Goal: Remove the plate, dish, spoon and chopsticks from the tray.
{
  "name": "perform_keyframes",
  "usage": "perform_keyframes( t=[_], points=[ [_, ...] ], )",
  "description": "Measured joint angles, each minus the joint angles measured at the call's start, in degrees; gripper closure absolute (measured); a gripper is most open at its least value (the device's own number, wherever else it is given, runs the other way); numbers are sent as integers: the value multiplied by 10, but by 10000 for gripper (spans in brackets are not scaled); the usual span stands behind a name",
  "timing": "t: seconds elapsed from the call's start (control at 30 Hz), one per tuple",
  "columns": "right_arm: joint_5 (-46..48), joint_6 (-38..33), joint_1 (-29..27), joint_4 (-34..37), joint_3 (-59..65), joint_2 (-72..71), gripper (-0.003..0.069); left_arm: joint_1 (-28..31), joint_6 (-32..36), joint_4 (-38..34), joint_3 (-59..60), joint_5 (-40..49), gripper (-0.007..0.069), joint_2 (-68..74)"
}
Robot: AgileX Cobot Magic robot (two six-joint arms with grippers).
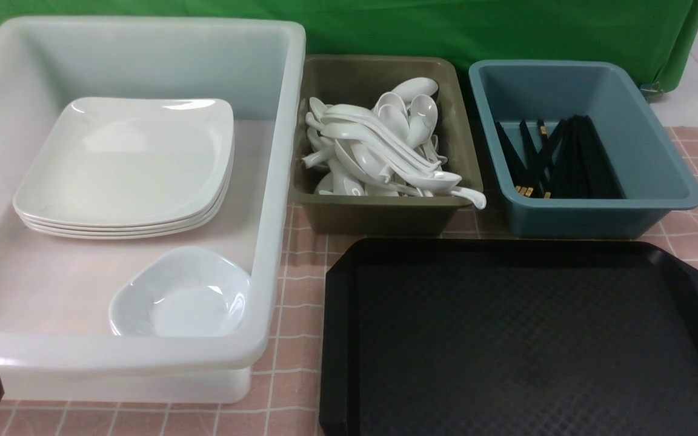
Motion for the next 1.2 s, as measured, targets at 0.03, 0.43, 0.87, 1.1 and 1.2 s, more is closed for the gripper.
perform_keyframes(
  t=[0.03,0.43,0.87,1.1,1.2],
  points=[
    [-6,-35,0,41,1,0,419,0,0,0,0,0,624,0],
    [-11,-68,-89,74,43,-21,419,0,0,0,0,1,624,0],
    [-1,-66,-408,75,304,-73,419,0,0,0,0,1,624,0],
    [-1,-65,-413,74,304,-73,419,0,0,0,0,3,624,0],
    [-1,-65,-413,74,304,-73,419,0,0,0,0,4,624,0]
  ],
)
